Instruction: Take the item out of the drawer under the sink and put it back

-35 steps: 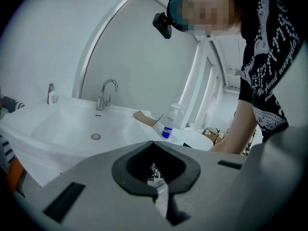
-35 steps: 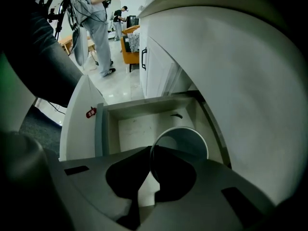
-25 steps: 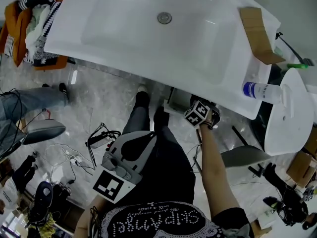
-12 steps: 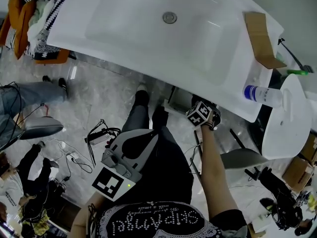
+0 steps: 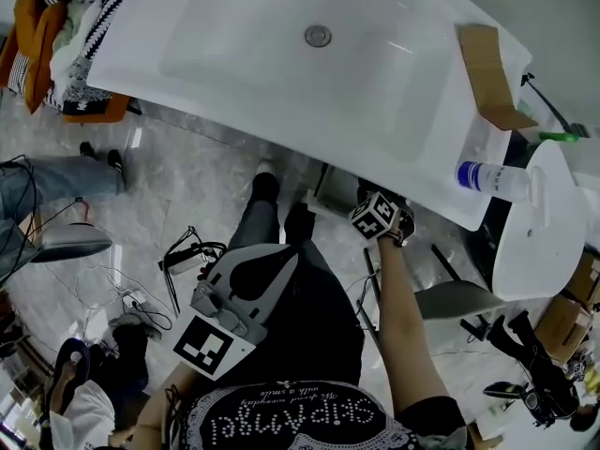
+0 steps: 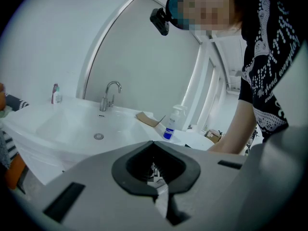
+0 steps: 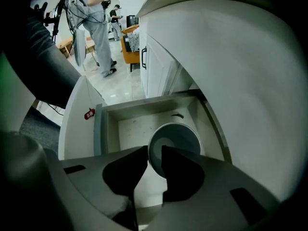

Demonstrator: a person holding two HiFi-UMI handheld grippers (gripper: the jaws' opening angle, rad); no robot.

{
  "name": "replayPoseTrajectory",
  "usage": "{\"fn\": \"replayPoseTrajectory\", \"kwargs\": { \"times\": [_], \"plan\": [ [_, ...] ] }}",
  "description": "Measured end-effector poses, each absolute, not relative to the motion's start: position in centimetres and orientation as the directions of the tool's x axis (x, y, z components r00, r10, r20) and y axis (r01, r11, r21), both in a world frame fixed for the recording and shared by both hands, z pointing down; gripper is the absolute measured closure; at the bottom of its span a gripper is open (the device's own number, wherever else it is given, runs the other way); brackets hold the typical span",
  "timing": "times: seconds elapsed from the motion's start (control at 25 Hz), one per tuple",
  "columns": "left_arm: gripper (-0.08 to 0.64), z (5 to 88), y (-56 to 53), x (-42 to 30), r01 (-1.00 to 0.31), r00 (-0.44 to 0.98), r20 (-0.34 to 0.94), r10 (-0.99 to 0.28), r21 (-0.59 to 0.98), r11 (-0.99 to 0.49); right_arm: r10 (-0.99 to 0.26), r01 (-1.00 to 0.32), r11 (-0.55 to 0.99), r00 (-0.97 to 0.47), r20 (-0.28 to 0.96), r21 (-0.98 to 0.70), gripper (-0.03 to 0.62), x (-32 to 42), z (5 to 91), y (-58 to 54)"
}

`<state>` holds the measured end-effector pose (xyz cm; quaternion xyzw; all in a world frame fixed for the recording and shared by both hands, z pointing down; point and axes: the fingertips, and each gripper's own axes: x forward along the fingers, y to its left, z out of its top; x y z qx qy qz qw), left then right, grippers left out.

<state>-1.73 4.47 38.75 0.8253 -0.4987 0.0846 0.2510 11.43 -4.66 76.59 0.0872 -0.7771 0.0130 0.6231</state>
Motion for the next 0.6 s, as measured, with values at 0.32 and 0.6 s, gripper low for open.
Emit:
{"fn": "replayPoseTrajectory", "kwargs": {
  "times": [0.32,0.6],
  "plan": [
    [0.560,38.5,4.0,-1.1,-0.862,0.492,0.365,-0.790,0.335,-0.382,-0.145,-0.165,0.980,-0.237,0.961,0.107,0.512,11.4,75.0,-4.2],
    [0.560,37.9,3.5,-0.3,-0.856,0.503,0.330,-0.799,0.314,-0.410,-0.216,-0.224,0.962,-0.285,0.934,0.155,0.514,11.6,71.9,-4.5]
  ]
}}
